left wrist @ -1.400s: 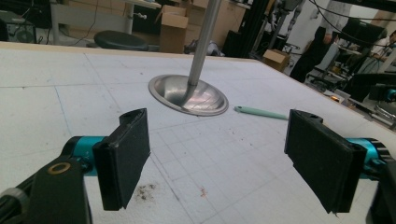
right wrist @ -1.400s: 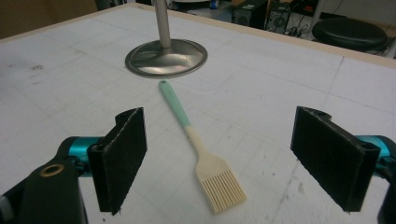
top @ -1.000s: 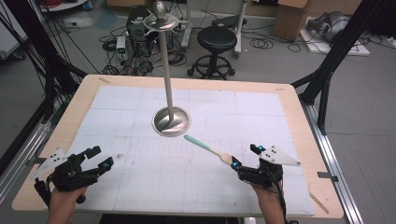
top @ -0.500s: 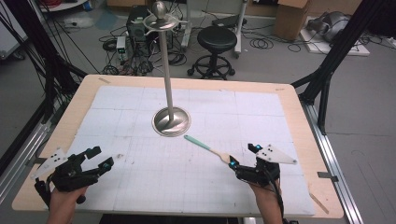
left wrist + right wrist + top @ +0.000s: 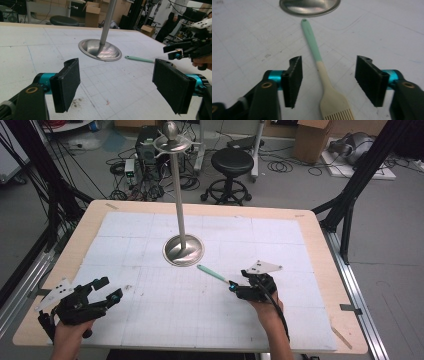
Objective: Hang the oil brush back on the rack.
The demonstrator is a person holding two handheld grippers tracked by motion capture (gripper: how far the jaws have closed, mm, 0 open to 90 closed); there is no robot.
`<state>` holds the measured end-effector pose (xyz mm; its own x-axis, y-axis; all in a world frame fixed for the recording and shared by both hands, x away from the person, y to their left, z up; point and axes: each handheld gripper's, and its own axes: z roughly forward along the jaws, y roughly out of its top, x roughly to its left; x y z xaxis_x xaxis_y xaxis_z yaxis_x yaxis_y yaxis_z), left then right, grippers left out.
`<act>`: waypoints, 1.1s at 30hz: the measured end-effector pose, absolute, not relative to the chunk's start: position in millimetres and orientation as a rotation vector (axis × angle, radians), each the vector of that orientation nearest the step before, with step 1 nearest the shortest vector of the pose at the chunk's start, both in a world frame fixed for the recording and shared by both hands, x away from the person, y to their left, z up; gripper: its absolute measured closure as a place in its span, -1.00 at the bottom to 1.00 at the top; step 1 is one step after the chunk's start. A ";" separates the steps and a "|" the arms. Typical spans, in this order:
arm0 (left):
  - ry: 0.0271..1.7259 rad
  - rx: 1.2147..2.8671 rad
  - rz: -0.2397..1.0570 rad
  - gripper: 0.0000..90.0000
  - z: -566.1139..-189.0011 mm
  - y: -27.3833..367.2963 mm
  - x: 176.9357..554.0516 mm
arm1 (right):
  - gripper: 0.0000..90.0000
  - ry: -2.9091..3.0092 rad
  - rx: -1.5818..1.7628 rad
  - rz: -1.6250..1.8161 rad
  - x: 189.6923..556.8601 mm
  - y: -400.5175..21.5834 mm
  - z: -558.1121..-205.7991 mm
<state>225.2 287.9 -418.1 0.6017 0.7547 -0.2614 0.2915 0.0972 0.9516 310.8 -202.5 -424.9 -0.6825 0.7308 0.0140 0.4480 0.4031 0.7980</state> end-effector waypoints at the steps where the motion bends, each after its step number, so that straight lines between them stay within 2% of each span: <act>1: 0.928 1.486 0.427 -0.50 -418.1 287.4 225.4 | 0.06 2.371 1.002 1.140 316.4 -198.1 -427.2; 3: 0.927 1.490 0.426 -0.50 -418.1 287.2 225.5 | 0.17 2.405 0.991 1.114 321.4 -195.4 -429.3; 13: 0.928 1.488 0.422 -0.50 -418.2 287.4 225.6 | 0.43 2.507 0.990 1.041 335.4 -191.5 -441.0; 14: 0.929 1.488 0.422 -0.50 -418.2 287.5 225.6 | 0.52 2.506 0.991 1.049 336.3 -191.6 -440.9; 18: 0.926 1.492 0.420 -0.50 -418.3 287.0 225.9 | 0.63 2.519 0.977 1.035 337.5 -190.8 -440.1; 20: 0.927 1.492 0.420 -0.50 -418.2 286.5 225.9 | 0.77 2.549 0.949 1.028 338.0 -189.0 -439.1; 33: 0.920 1.503 0.415 -0.50 -418.8 284.3 226.4 | 0.85 2.580 1.005 1.065 337.8 -189.3 -438.0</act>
<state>226.4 284.3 -418.8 0.6155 0.7447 -0.2582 0.2990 0.0825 0.9507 337.8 -189.3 -438.0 -0.7567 0.6475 0.0899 0.5223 0.5161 0.6788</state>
